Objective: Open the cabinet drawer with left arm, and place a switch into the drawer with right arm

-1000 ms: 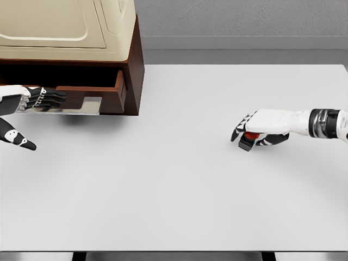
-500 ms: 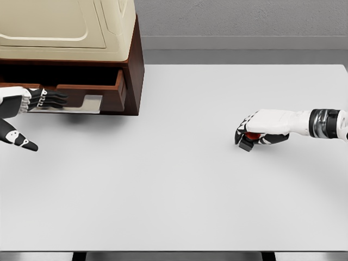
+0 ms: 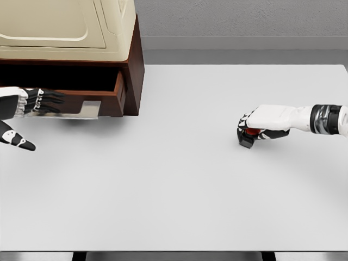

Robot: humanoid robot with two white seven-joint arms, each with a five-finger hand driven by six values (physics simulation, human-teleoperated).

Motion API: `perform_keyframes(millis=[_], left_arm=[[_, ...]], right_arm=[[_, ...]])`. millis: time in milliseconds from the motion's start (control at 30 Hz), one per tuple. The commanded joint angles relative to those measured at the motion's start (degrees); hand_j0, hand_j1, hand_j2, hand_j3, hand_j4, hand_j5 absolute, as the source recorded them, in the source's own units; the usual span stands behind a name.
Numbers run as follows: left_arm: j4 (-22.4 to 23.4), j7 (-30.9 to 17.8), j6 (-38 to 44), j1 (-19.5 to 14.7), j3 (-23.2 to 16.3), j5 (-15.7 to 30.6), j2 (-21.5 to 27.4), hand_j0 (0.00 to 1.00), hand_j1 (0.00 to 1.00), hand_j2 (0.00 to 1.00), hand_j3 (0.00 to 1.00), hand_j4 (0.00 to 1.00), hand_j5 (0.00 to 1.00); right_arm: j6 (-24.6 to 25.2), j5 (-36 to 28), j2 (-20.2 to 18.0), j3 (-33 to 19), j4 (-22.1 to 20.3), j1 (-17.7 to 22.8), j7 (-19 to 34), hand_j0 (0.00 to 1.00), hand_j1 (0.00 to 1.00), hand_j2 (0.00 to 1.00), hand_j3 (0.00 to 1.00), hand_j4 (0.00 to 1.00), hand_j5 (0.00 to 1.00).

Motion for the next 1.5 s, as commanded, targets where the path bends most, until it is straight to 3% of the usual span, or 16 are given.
perform_keyframes(millis=[0, 933, 1467], left_arm=[[0.1, 0.1, 0.4, 0.0, -2.3, -4.6, 0.1, 1.00, 1.00, 1.00, 1.00, 1.00, 1.00], [0.1, 0.1, 0.4, 0.3, -1.4, -3.7, 0.1, 1.00, 1.00, 1.00, 1.00, 1.00, 1.00], [0.1, 0.1, 0.4, 0.3, -1.4, -3.5, 0.1, 1.00, 1.00, 1.00, 1.00, 1.00, 1.00]], right_arm=[[0.1, -0.3, -0.1, -0.1, 0.0, 0.0, 0.0, 0.47, 0.47, 0.47, 0.47, 0.47, 0.47], [0.0, -0.4, 3.7, 0.2, -2.2, -5.2, 0.0, 0.46, 0.46, 0.46, 0.46, 0.46, 0.46], [0.2, -0.6, 8.4, 3.2, -2.7, -11.6, 0.0, 0.46, 0.46, 0.46, 0.46, 0.46, 0.46]])
